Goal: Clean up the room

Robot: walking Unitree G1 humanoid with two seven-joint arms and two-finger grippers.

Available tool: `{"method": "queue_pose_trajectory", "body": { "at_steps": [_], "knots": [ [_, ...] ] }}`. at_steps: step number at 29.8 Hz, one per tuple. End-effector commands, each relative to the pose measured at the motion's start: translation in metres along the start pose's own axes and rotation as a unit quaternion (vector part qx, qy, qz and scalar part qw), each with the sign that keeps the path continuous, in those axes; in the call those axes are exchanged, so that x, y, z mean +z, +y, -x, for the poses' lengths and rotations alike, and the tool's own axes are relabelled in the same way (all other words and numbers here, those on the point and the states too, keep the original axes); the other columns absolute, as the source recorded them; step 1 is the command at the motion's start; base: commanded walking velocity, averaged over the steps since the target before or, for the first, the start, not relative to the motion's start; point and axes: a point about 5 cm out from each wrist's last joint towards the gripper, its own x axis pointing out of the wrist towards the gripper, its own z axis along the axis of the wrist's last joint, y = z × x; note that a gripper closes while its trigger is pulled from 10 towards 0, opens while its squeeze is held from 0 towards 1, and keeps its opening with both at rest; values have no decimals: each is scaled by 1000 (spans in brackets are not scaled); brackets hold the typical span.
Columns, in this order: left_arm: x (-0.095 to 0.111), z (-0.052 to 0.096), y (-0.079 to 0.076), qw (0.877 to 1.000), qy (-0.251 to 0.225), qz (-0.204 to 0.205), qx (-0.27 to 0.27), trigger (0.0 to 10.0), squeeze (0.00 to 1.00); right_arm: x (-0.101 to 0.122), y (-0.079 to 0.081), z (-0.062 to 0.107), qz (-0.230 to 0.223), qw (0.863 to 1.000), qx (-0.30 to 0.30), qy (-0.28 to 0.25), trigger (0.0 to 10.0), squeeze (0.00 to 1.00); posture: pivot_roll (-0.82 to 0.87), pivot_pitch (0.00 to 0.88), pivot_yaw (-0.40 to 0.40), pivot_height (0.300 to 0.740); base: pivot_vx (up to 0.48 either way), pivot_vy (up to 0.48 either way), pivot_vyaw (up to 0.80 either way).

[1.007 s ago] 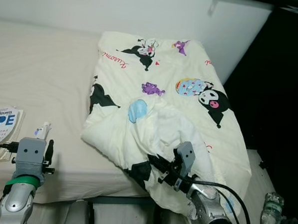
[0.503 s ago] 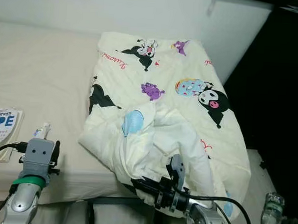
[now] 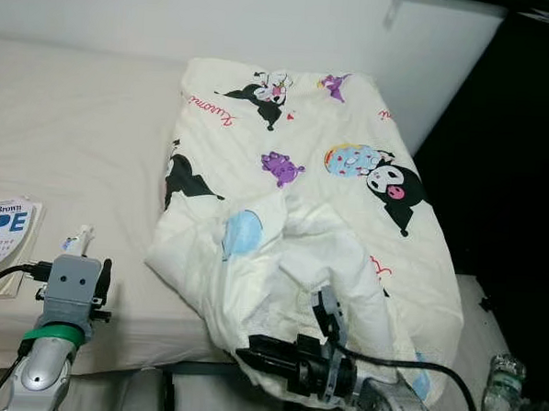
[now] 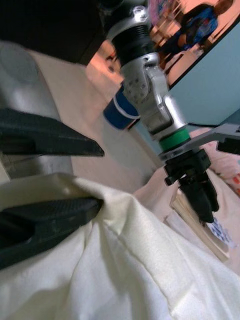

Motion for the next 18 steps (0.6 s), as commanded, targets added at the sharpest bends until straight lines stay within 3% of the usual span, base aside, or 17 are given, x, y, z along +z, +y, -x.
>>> {"method": "queue_pose_trajectory", "body": {
  "at_steps": [1,5,6,8,10,13,16,18],
  "knots": [
    [-5,3,-5,1000,8,-1,-5,10000,0,-3,3,3,-12,1000,4,2,10000,1000,90,37,-72,606,0,0,0],
    [-5,2,-5,1000,8,-1,-5,10000,0,-2,3,6,-7,1000,3,19,10000,961,88,36,-71,606,0,0,0],
    [-4,1,-5,1000,5,0,-4,10000,0,0,4,13,-7,999,7,38,10000,0,86,36,-70,606,0,0,0],
    [-3,1,-5,1000,3,1,-3,10000,0,3,4,19,-9,999,11,43,10000,0,86,36,-70,606,0,0,0],
    [-1,-1,-4,1000,-1,4,0,10000,0,21,-1,39,-10,1000,-6,25,10000,0,83,34,-69,606,0,0,0],
    [-1,-1,-4,1000,-1,4,1,10000,0,24,-1,41,-11,1000,-9,22,10000,0,83,34,-69,606,0,0,0],
    [-1,-1,-5,1000,-2,5,0,10000,0,42,-9,52,-5,999,-37,-7,10000,0,80,30,-66,606,0,0,0],
    [0,-4,-7,1000,-5,7,-3,10000,0,71,-19,67,16,995,-76,-55,10000,0,74,24,-63,606,0,0,0]
  ]
}}
